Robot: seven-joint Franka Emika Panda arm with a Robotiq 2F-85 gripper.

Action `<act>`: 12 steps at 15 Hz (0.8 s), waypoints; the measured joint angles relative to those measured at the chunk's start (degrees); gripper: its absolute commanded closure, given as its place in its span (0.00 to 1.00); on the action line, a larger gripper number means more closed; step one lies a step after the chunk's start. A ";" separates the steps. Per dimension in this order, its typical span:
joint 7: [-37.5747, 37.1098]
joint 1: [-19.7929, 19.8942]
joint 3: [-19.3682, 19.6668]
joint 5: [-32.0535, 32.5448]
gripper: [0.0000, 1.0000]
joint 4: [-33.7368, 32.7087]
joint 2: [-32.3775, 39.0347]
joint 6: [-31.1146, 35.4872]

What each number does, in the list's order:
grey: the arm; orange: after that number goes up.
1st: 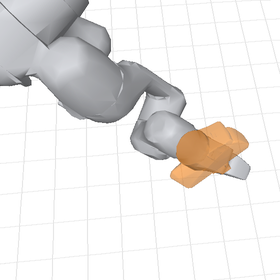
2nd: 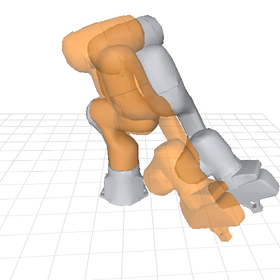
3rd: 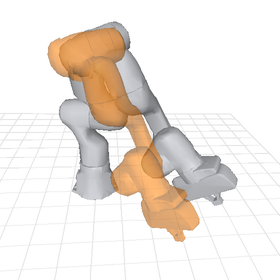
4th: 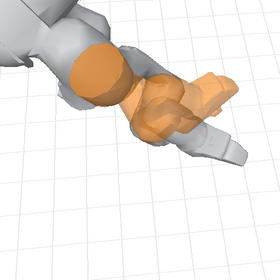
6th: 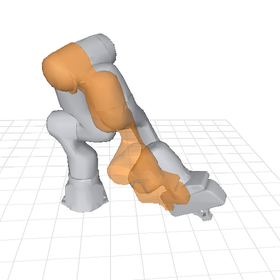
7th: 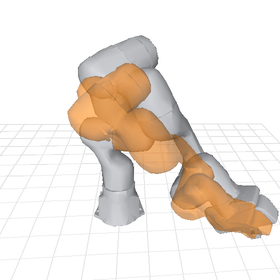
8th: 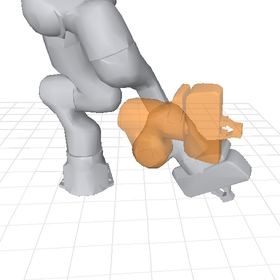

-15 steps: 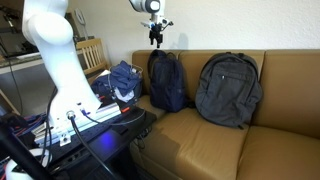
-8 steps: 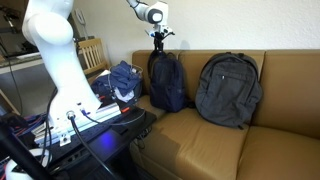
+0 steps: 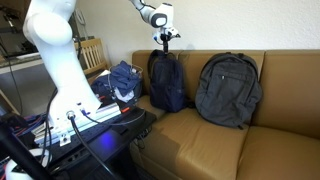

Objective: Put the left bag in front of the right bag

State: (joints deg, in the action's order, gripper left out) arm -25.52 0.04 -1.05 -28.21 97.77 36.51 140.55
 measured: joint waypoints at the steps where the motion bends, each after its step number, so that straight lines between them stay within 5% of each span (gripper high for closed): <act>1: -1.09 0.07 0.07 -0.65 0.00 -0.06 0.92 2.88; 5: -3.66 -0.17 -1.17 -3.57 0.00 -0.79 4.27 13.62; 7: -4.90 -0.48 -1.82 -3.90 0.26 -1.52 5.40 16.77; 12: -7.17 -0.90 -1.41 -3.83 0.62 -2.38 6.23 17.63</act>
State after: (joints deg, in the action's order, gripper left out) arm -32.69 -0.86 -2.47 -32.04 95.39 42.74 158.18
